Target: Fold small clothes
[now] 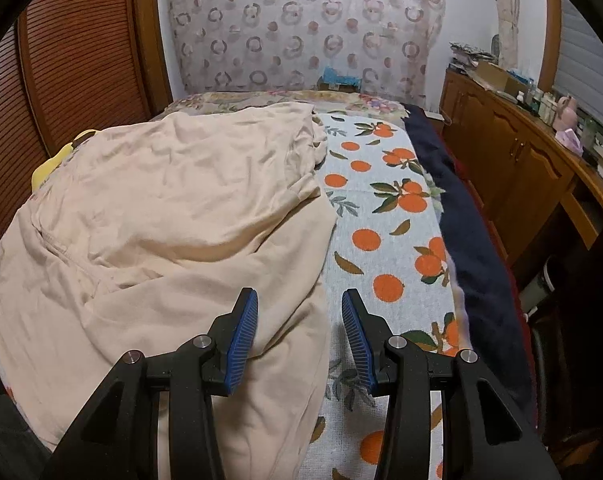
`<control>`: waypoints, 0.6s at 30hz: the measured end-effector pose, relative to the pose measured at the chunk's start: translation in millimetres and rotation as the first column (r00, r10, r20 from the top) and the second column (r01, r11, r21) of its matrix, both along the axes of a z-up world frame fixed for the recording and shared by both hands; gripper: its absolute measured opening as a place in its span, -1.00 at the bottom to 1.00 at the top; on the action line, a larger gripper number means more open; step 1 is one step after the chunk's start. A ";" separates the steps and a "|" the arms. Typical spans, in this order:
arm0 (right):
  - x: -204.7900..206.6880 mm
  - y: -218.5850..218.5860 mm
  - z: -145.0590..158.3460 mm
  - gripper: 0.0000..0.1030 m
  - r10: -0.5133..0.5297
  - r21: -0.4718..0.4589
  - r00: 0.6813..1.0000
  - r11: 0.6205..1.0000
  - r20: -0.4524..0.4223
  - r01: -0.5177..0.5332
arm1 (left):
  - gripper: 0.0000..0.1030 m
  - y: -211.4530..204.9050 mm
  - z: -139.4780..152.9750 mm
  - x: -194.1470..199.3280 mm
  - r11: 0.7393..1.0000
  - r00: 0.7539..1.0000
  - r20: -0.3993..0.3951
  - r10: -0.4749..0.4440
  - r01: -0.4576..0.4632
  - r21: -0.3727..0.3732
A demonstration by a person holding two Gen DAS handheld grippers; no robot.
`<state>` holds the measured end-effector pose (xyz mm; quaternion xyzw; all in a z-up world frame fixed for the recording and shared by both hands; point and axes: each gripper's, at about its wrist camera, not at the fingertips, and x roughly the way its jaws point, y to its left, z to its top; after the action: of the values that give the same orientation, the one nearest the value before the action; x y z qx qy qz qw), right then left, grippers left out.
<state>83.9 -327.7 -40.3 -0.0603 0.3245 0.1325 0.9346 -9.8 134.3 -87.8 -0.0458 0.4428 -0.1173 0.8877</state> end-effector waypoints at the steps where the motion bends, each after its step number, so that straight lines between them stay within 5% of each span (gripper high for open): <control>1: -1.6 0.9 -4.2 -0.12 0.002 -0.003 1.000 1.000 0.005 -0.002 | -0.94 4.3 4.6 -6.1 1.000 1.000 0.007 0.011 -0.011 -0.005; 10: -7.3 10.8 0.7 -0.12 0.026 -0.002 0.999 1.000 0.035 -0.025 | -0.90 18.4 23.6 -23.6 0.998 0.998 0.026 0.065 -0.066 0.025; 18: -5.3 24.2 5.5 -0.12 0.057 -0.010 0.997 0.998 0.044 -0.057 | 0.59 14.5 38.2 -2.1 0.997 0.992 0.105 0.074 -0.076 0.014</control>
<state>78.6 -303.6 -34.8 -0.0767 0.3022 0.1562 0.9372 -11.9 148.8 -49.6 -0.0483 0.3949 -0.0820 0.9138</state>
